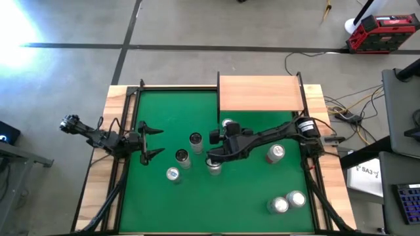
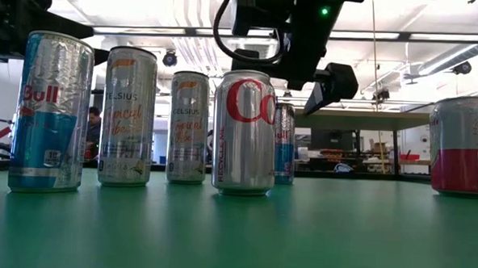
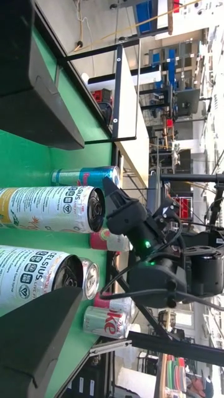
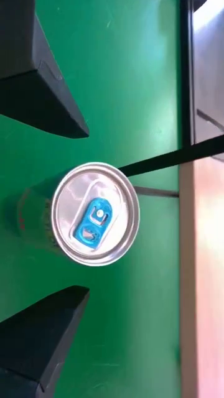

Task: Place canned beverage on shelf
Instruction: Put the top blue soda can on the shelf

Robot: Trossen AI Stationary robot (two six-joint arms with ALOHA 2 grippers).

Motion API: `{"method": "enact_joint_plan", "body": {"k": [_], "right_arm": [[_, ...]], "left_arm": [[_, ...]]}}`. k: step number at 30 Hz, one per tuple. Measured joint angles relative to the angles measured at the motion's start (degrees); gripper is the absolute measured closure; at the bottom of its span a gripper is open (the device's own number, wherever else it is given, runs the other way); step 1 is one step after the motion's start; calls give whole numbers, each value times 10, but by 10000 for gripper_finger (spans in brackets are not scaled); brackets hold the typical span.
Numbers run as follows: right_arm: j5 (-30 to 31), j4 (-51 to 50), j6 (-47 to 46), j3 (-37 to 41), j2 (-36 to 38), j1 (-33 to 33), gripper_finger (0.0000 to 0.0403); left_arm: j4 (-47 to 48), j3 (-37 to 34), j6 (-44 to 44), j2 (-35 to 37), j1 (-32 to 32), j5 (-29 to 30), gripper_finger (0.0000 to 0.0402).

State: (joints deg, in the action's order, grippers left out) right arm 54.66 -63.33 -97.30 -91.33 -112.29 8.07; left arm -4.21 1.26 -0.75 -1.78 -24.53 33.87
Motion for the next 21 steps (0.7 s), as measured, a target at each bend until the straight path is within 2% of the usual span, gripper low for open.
{"method": "enact_joint_plan", "body": {"k": [11,21], "right_arm": [[-54,30,54,0,-1,-30,3],[-58,36,51,0,-1,-36,3]], "left_arm": [[0,0,0,0,0,0,41],[0,0,0,0,0,0,41]]}}
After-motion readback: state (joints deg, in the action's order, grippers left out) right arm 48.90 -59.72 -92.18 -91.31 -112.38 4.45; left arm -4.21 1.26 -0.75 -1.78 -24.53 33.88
